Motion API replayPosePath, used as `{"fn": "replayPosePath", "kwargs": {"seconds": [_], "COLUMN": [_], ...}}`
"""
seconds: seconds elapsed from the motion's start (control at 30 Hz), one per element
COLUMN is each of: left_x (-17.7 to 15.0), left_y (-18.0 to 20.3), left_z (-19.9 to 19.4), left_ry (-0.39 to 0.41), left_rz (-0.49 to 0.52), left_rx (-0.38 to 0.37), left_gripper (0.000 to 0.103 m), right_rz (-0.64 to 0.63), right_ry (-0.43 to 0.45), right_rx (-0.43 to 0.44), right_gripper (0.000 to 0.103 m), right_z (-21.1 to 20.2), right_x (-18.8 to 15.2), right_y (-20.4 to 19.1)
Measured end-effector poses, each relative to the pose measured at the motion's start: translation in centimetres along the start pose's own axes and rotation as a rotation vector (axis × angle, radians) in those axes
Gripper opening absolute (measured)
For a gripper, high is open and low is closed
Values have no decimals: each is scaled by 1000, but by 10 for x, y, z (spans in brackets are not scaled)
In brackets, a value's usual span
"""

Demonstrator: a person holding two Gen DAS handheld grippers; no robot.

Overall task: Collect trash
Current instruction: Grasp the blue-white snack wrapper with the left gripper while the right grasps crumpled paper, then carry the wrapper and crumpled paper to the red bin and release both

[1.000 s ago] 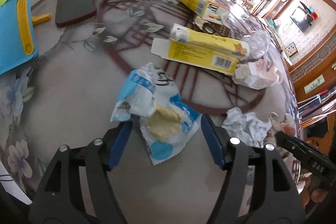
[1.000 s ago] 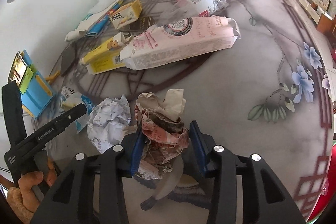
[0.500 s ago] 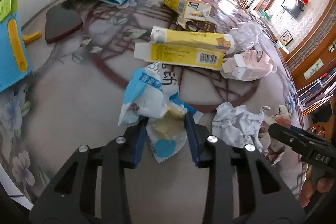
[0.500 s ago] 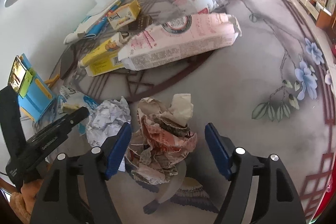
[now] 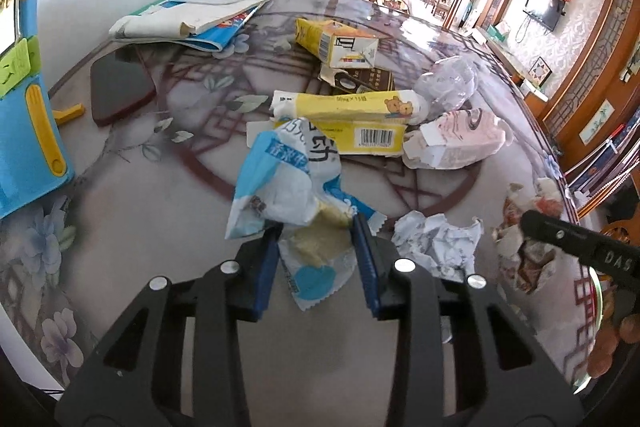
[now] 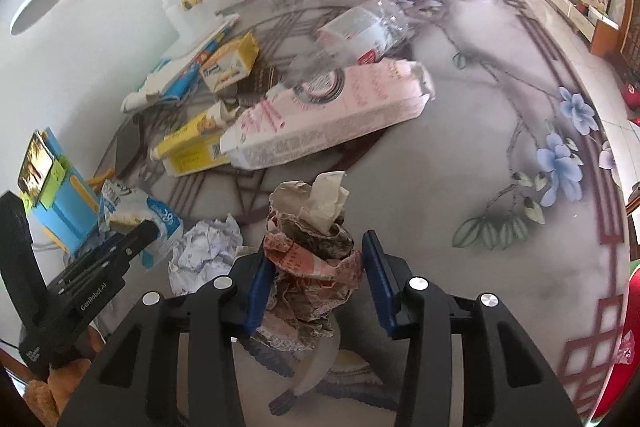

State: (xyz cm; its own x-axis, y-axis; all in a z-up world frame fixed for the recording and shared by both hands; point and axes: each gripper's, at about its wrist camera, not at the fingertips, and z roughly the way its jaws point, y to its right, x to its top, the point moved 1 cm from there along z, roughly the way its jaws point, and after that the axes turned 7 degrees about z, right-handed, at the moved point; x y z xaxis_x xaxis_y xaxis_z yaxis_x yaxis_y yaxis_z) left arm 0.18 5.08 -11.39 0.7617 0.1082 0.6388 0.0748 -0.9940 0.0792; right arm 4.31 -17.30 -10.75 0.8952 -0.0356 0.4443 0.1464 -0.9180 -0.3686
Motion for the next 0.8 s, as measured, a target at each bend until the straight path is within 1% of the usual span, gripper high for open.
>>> {"fn": "replayPosePath", "kwargs": {"seconds": [0.17,0.27,0.4,0.47,0.57,0.73,0.8], "left_x": [1,2,4,4,5,2,0], "left_y": [2,6,21,31,54,105,130], "left_z": [-4,-13,-23,-27,-35,-44,-48], "left_ry": [28,75,113,122,138,134,140], "left_rz": [23,48,122,156,217,286,336], "left_rx": [47,89,135,135,116,10,-26], "left_gripper": [35,35,35,35,35,35,35], "right_rz": [9,4,15,22,49,129,161], "right_ry": [14,33,72,92,121,167,186], "right_rx": [18,28,38,35,29,25,21], "right_gripper": [41,41,42,42,42,42,42], "right_z": [-7,-16,-33,-41,-57,-81,-91], "right_x": [2,3,4,3,2,2,1], "right_y": [2,3,10,17,34,70,83]}}
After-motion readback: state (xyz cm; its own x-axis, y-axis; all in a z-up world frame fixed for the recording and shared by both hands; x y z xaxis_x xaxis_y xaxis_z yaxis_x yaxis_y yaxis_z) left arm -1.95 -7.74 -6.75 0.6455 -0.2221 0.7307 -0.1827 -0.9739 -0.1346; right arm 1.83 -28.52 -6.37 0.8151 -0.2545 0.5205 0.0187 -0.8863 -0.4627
